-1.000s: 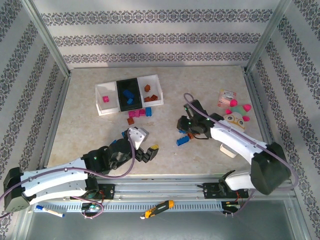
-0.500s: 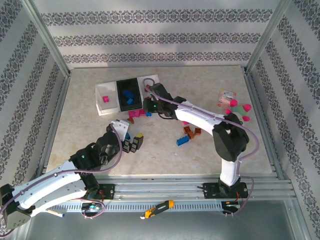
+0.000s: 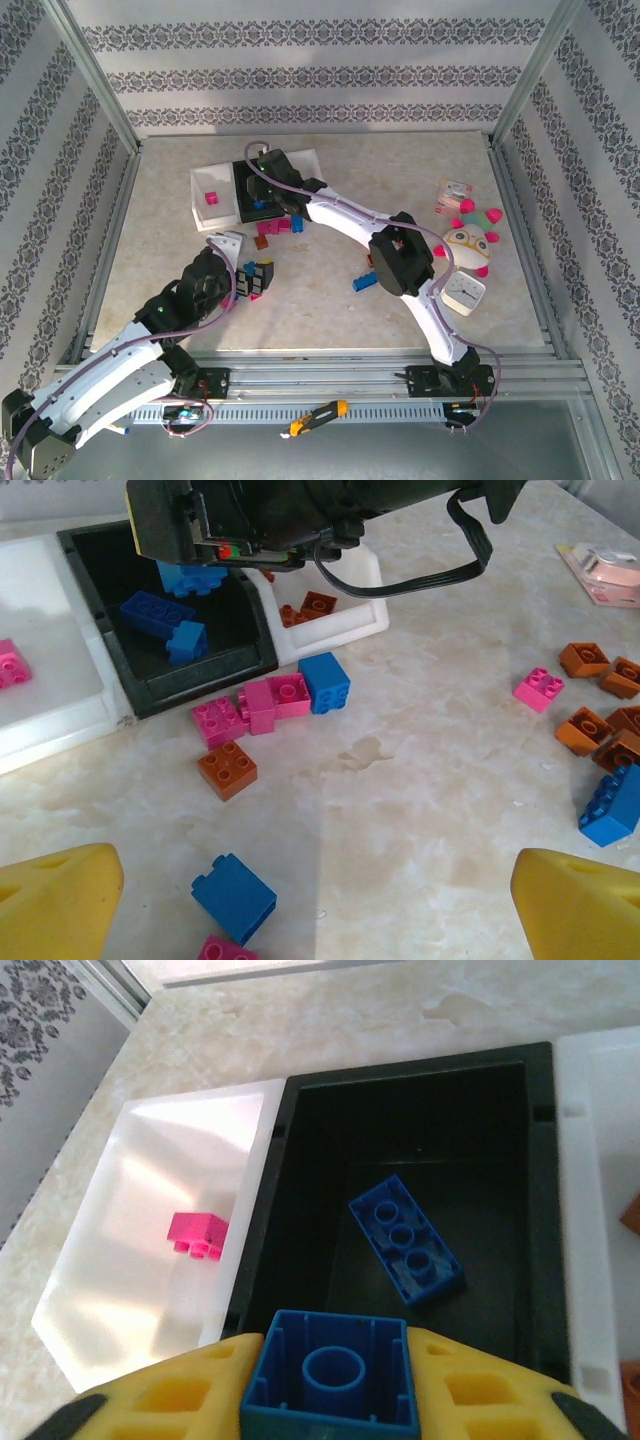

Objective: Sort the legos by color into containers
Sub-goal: Place the lego in the container, then pick up the lego from the bottom-left of the table.

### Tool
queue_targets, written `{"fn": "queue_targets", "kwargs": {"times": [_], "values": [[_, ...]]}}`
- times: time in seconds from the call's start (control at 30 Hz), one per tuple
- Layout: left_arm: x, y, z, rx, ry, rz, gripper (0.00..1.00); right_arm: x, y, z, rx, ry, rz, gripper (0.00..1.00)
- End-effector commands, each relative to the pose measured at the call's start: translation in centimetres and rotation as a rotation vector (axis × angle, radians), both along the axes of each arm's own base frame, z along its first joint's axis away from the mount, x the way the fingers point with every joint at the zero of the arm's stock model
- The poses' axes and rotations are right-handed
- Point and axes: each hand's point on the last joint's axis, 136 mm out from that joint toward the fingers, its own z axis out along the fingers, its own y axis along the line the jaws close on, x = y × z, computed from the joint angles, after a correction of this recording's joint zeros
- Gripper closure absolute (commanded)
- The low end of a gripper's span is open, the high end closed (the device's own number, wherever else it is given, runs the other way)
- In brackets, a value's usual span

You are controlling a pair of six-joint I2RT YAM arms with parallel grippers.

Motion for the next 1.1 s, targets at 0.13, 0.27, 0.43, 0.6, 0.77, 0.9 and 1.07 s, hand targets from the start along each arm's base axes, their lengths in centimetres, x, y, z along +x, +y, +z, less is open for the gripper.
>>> {"fn": "queue_targets", "kwargs": {"times": [0.13,0.27,0.43,0.6,0.77,0.9,1.07], "values": [[-0.1,5.3,-1.5,-0.114,0.128,0.374,0.01,0.8,0.6,5.5,0.018,-0.082,0.031,0.36],[-0.8,6.6,-2.0,-0.106,0.199,0.453,0.01,-0.7,-0.9,7.6,0.018,-0.100,0.052,0.29],[-1.4,7.3,-2.9,-0.158,0.276,0.551,0.01,-4.8,-3.8,9.2,0.037,-0.111,0.086,0.25],[-2.4,7.3,-4.4,-0.133,0.418,0.610,0.01,-10.1,-8.2,8.9,0.038,-0.100,0.097,0.22],[-4.2,7.2,-7.0,-0.140,0.596,0.713,0.02,-15.3,-11.5,8.3,0.038,-0.075,0.115,0.21],[-6.0,7.2,-9.3,-0.180,0.711,0.796,0.09,-18.5,-13.7,7.1,0.029,-0.041,0.105,0.21],[-7.2,6.2,-12.0,-0.240,0.793,0.788,0.25,-19.8,-15.1,5.6,0.016,-0.015,0.077,0.21]]}}
